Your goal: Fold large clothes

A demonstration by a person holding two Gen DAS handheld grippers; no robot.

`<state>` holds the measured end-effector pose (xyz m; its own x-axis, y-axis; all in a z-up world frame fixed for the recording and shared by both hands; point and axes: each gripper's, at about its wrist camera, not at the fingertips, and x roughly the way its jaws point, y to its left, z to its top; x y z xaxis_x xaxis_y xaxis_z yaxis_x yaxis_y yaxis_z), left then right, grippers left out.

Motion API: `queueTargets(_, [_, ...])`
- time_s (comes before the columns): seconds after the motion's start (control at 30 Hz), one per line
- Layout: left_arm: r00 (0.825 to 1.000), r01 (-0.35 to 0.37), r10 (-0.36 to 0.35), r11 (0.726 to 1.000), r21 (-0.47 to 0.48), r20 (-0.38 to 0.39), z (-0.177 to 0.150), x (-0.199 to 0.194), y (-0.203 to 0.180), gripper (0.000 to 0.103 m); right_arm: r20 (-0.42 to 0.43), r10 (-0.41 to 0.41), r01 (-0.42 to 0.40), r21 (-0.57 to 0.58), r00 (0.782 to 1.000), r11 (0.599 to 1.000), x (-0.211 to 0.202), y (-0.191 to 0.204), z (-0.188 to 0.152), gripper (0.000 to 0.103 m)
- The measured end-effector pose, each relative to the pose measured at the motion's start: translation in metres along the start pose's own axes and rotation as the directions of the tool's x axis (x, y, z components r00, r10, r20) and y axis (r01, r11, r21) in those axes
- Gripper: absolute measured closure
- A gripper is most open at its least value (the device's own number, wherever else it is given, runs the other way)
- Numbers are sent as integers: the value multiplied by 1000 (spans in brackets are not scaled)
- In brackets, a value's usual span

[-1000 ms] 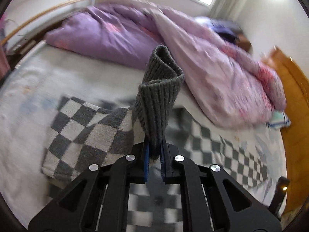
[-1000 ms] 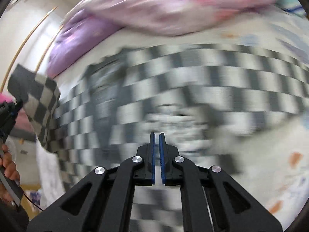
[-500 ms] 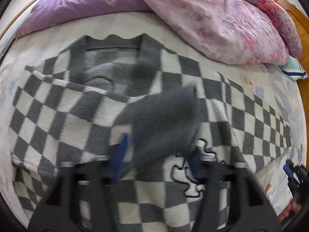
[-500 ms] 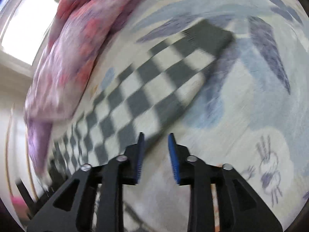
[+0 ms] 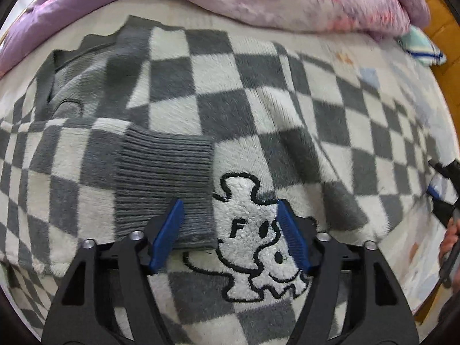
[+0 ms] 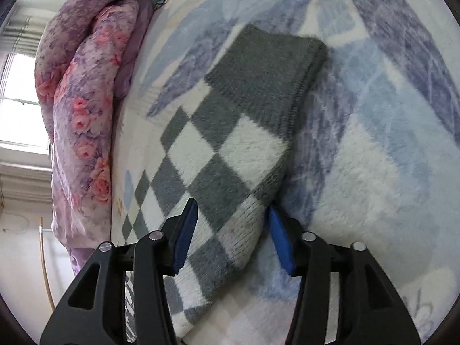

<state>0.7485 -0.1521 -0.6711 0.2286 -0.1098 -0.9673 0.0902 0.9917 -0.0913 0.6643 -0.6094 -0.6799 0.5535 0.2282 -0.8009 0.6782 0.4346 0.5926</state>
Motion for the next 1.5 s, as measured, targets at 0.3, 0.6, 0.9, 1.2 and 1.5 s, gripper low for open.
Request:
queueTargets(0.3, [989,107,-105,994,-14,101,-1,-40,16,19,153,-106,139,-221,983,965,-38,50,-23,90])
queueTargets(0.6, [985,7,34,971,-237,170,-27,-110,154,19,230,102,78,-662,968,746,-90,224,-150,91])
queueTargets(0.9, [970,-81,168,906,-415,177,-80,-170,302,19,-134,157,-184,-914,978,361,-40,341,-418,91])
queueTargets(1.2, [973,-97,182,880,-466,141,-128,-180,365,19,-350,-122,-309,-912,929,270,45,327,-560,87])
queueTargets(1.5, [986,-77,133,898,-433,100,-109,-149,354,19,-145,-160,-32,-831,976,556,24,287,-409,86])
